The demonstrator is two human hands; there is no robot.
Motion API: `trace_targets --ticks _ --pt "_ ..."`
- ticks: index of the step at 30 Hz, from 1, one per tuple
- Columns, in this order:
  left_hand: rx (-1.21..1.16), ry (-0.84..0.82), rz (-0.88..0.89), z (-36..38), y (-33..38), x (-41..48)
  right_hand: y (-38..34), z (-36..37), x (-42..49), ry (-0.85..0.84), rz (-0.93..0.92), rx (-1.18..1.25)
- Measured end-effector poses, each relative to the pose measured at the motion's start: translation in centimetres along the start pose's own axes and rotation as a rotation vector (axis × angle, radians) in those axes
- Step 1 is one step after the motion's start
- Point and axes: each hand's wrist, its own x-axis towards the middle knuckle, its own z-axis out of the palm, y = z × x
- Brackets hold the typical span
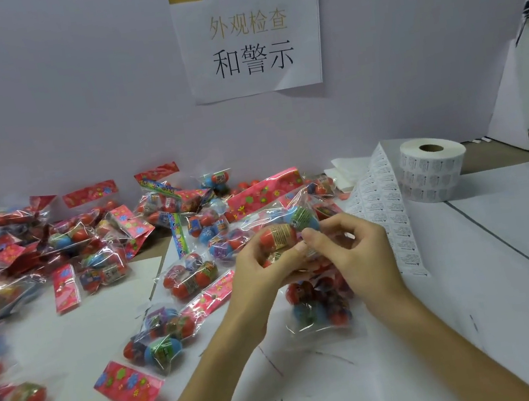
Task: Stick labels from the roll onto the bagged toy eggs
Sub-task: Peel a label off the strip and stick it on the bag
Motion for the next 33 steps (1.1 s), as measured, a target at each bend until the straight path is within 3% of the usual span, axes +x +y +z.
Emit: trace_targets --ticks 12,22,26,33 --pt "-0.012 -0.014 -0.047 -0.3 0.3 0.2 -0.4 -0.8 0.1 -0.111 0.095 0.113" --pt "0.063 -0.043 -0.014 -0.2 0.2 0.1 -0.1 -0.6 0.2 -0.102 0.033 0.084" --pt "-0.042 -0.127 -0.055 -0.6 0.5 0.2 -0.3 -0.9 0.4 -0.141 0.033 0.087" --pt "-0.118 -0.133 -0.137 -0.7 0.8 0.3 -0.5 -1.4 0.4 -0.171 0.118 0.127"
